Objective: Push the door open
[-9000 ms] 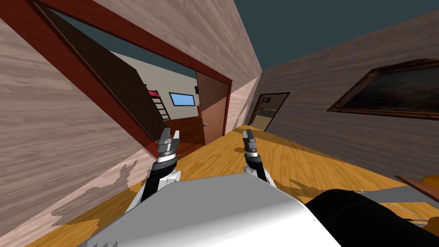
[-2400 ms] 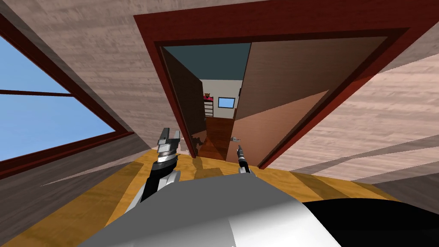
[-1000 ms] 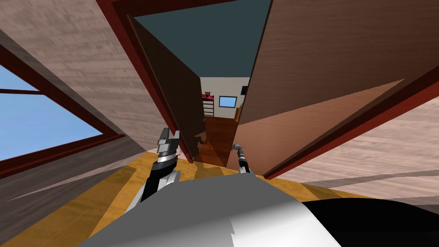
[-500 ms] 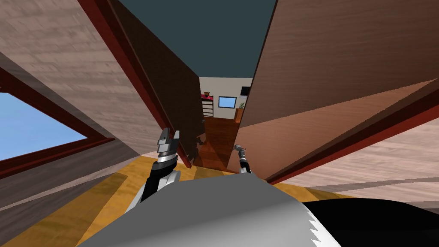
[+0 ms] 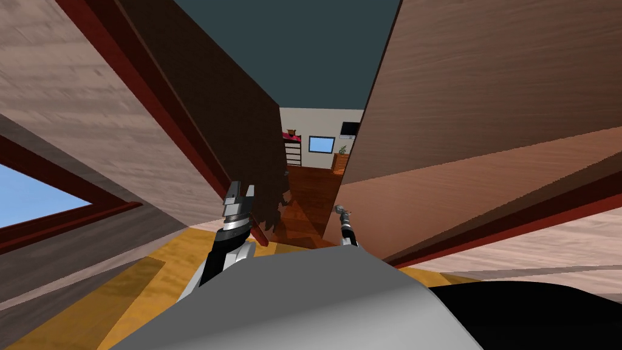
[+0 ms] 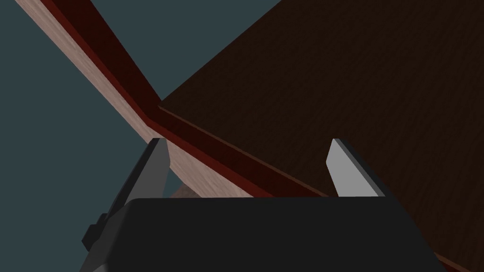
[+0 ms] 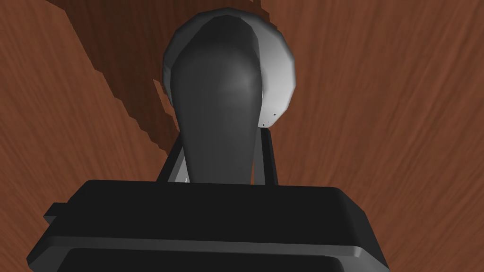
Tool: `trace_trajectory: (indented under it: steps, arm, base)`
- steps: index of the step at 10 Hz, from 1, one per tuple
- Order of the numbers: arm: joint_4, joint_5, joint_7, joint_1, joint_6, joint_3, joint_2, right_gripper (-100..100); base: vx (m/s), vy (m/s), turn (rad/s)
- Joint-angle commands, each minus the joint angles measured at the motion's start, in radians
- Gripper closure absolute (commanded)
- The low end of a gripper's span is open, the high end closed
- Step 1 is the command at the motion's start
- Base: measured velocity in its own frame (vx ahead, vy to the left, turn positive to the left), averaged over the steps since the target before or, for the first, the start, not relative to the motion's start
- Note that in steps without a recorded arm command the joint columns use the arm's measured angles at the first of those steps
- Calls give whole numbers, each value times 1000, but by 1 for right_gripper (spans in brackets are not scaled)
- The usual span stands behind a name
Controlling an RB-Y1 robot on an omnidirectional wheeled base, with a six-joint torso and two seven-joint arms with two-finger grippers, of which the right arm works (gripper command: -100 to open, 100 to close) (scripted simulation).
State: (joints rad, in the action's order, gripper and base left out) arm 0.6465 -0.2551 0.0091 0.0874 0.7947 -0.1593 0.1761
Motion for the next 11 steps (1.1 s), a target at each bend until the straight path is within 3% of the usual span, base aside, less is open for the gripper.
trace_trajectory:
  steps: [1, 11]
  arm:
    - [-21, -12, 6, 10, 16, -24, 12, 100]
    - [-44, -74, 42, 0, 23, -127, 29, 100]
  base:
    - [184, 6, -53]
    - [188, 22, -55]
